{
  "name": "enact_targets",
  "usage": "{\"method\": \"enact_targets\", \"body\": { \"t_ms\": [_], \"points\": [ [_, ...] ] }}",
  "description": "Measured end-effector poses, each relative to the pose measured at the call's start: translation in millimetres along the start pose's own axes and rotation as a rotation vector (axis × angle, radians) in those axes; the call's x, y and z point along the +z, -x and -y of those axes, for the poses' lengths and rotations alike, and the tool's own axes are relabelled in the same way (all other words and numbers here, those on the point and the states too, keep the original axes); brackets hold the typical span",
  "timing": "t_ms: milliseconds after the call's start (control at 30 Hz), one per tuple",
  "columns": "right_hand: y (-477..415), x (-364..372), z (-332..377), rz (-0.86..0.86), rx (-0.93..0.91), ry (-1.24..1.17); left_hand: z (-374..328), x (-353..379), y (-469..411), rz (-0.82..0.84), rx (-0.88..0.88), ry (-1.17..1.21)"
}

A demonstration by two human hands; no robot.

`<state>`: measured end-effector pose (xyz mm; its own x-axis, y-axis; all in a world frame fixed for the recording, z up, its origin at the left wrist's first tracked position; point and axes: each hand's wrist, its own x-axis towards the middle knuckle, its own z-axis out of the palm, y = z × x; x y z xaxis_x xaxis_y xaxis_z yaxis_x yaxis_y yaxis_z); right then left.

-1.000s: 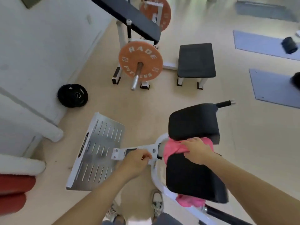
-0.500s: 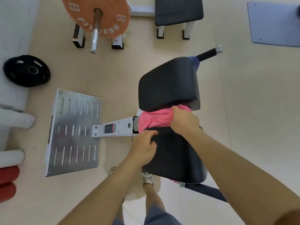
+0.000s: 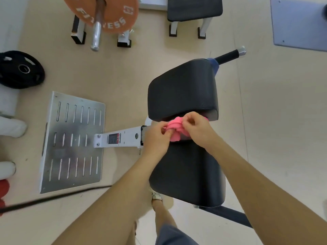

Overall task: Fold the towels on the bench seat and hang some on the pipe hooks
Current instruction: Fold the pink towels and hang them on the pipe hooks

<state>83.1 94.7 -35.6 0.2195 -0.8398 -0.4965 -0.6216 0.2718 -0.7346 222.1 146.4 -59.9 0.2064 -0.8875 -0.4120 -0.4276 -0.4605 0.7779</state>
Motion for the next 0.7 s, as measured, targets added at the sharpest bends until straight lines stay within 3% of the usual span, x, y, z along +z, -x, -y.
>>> {"method": "enact_targets", "body": {
  "t_ms": [100,200,267,367,467,533,600,700],
  "points": [
    [21.0,2.1,5.5,0.141,-0.198,0.155,-17.7,-31.9,24.7,0.041,0.141,-0.004],
    [39.0,-1.4,6.3,-0.082,-0.327,0.288,-37.4,-59.0,51.9,0.056,0.209,-0.085],
    [52.9,-13.1,5.3,-0.22,-0.283,0.368,-50.1,-78.5,67.8,0.007,0.204,-0.073],
    [76.8,-32.2,4.9,-0.256,-0.214,0.521,-60.7,-111.9,94.6,-0.001,0.115,0.135],
    [102.1,-47.3,11.4,-0.31,-0.106,0.404,-59.5,-141.2,124.3,0.242,0.013,0.289],
    [117.1,-55.0,12.8,-0.438,-0.055,0.343,-51.3,-153.8,142.3,0.363,-0.061,0.489],
    [131.4,-59.3,16.1,-0.553,-0.028,0.372,-44.9,-164.1,155.9,0.267,-0.108,0.604],
    [153.1,-64.2,29.4,-0.599,-0.02,0.393,-33.4,-182.4,169.9,-0.011,-0.13,0.725]
  ]
}}
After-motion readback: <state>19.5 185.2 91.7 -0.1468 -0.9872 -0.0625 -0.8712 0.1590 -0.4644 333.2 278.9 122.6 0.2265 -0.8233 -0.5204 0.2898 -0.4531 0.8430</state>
